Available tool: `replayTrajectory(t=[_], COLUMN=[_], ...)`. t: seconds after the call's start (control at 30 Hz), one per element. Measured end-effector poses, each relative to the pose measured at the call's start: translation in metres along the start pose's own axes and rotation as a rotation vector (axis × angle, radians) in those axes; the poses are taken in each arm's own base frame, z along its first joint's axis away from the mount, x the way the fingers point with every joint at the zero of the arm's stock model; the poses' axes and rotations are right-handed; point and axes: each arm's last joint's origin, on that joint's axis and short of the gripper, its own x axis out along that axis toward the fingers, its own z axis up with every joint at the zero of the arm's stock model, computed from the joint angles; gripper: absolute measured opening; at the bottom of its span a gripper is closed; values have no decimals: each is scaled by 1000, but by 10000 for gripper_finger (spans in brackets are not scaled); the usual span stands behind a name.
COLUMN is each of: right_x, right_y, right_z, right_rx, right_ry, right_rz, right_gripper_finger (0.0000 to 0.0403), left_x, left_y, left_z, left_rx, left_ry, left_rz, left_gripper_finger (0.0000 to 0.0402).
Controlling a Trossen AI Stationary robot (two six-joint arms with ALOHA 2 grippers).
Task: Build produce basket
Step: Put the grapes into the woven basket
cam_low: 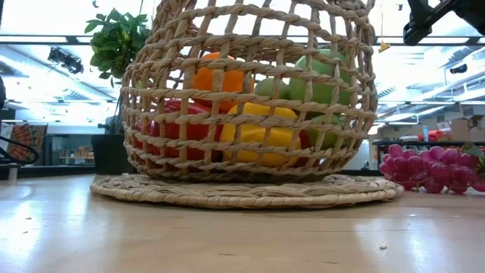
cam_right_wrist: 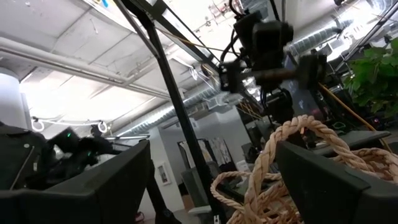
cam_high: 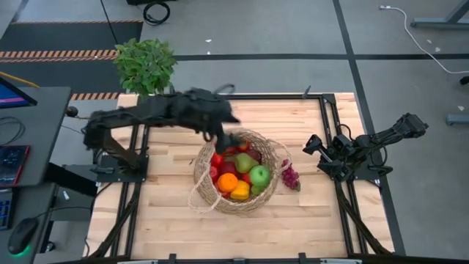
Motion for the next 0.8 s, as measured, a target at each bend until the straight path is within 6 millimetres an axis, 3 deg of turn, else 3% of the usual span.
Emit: replayTrajectory(t=[0.13,0.3,0.57,0.7,0.8], right_x=[0,0,0,-1,-4], right_y=[0,0,1,5,7], right_z=[0,0,3,16,27], right_rx=[0,0,16,311,363], right_ry=[1,1,-35,-158,-287], right_rz=[0,0,10,78,92], right_gripper_finger=[348,348,348,348,348], left_x=[-37,-68,-76,-82,-93], left_y=[-6,-16,-12,-1,6], left_z=[2,0,-51,-81,-98], left_rx=[87,138,52,-10,-50], left_ry=[-103,-194,-289,-341,-413], left_rz=[223,282,232,190,153], left_gripper_finger=[398,398,398,398,398])
